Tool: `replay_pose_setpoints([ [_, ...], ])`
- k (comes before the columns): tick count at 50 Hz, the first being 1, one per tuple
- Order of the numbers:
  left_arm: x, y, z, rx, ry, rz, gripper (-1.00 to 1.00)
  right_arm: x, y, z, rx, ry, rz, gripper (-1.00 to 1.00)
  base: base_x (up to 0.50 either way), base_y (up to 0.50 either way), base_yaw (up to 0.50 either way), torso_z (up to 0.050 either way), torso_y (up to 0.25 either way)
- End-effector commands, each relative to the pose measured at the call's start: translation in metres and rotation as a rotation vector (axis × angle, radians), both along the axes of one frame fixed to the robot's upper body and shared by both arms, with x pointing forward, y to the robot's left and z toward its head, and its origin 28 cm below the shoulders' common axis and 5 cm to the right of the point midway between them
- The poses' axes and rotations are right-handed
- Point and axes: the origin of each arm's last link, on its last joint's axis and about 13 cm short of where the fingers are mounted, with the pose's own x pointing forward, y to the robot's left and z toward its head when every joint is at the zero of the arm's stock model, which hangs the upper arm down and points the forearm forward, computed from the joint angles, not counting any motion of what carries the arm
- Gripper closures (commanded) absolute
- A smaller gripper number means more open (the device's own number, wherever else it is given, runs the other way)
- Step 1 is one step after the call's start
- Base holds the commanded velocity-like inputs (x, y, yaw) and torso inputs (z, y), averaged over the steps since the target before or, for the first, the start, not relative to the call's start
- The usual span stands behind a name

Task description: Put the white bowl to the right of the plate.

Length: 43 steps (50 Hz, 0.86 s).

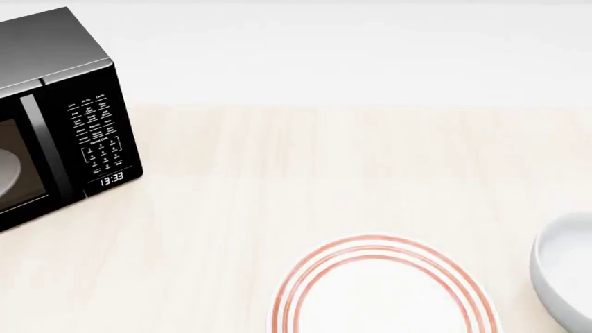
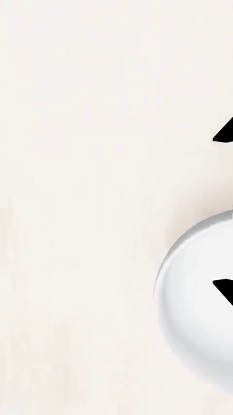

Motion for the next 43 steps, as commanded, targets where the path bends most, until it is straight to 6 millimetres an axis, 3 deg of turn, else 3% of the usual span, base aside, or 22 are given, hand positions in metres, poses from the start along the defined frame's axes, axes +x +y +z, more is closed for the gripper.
replay_pose_setpoints([
  [1,-0.002,-0.001,0.001,0.003,-0.007,-0.004,-1.0,-0.035,0.033,0.044,-0.281,-0.184,-0.067,-1.0,0.0,0.0,0.0,0.0,0.0],
  [8,-0.002,-0.003,0.001,0.007,-0.008,-0.017,-1.0,-0.062,0.063,0.061,-0.389,-0.306,0.01,-1.0,0.0,0.0,0.0,0.0,0.0],
  [9,-0.003,-0.005,0.001,0.011,-0.009,-0.027,-1.0,-0.073,0.073,0.064,-0.417,-0.353,0.047,-1.0,0.0,0.0,0.0,0.0,0.0],
  [17,-0.002,-0.014,0.0,0.03,-0.01,-0.077,-1.0,-0.11,0.114,0.058,-0.561,-0.472,0.222,-1.0,0.0,0.0,0.0,0.0,0.0],
  [27,-0.007,-0.032,0.004,0.049,-0.007,-0.215,-1.0,-0.135,0.163,0.015,-0.717,-0.512,0.502,-1.0,0.0,0.0,0.0,0.0,0.0],
  [38,-0.018,-0.058,-0.001,0.06,-0.016,-0.389,-1.0,-0.151,0.194,-0.032,-0.846,-0.516,0.618,-1.0,0.0,0.0,0.0,0.0,0.0],
  [43,-0.023,-0.074,-0.007,0.057,-0.014,-0.51,-1.0,-0.156,0.213,-0.07,-0.975,-0.476,0.712,-1.0,0.0,0.0,0.0,0.0,0.0],
])
